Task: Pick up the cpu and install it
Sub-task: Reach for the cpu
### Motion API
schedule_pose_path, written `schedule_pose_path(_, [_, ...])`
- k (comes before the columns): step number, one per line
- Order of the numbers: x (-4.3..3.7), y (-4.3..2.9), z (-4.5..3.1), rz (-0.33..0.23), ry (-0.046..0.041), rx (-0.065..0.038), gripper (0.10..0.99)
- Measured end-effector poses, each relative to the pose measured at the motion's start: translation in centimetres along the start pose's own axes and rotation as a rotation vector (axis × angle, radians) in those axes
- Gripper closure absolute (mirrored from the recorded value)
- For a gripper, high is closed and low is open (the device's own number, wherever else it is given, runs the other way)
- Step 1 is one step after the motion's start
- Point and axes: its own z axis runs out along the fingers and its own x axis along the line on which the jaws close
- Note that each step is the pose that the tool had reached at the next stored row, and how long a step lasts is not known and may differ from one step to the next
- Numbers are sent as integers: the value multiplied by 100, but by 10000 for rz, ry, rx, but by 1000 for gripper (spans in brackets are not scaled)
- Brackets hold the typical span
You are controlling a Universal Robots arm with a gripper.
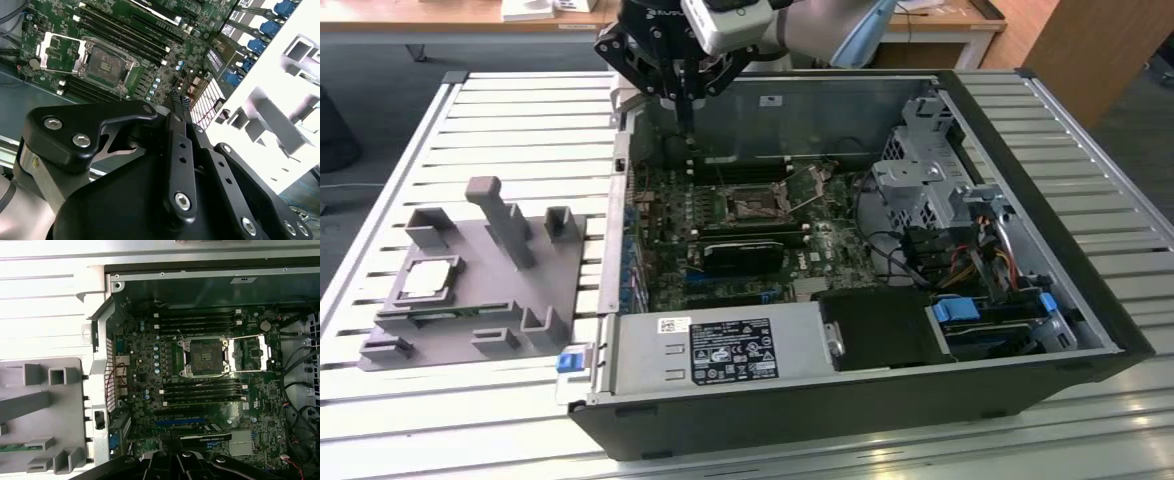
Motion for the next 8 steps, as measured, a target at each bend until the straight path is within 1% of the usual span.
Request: schedule_pose_path(8, [49, -4, -1, 0, 0, -1, 980])
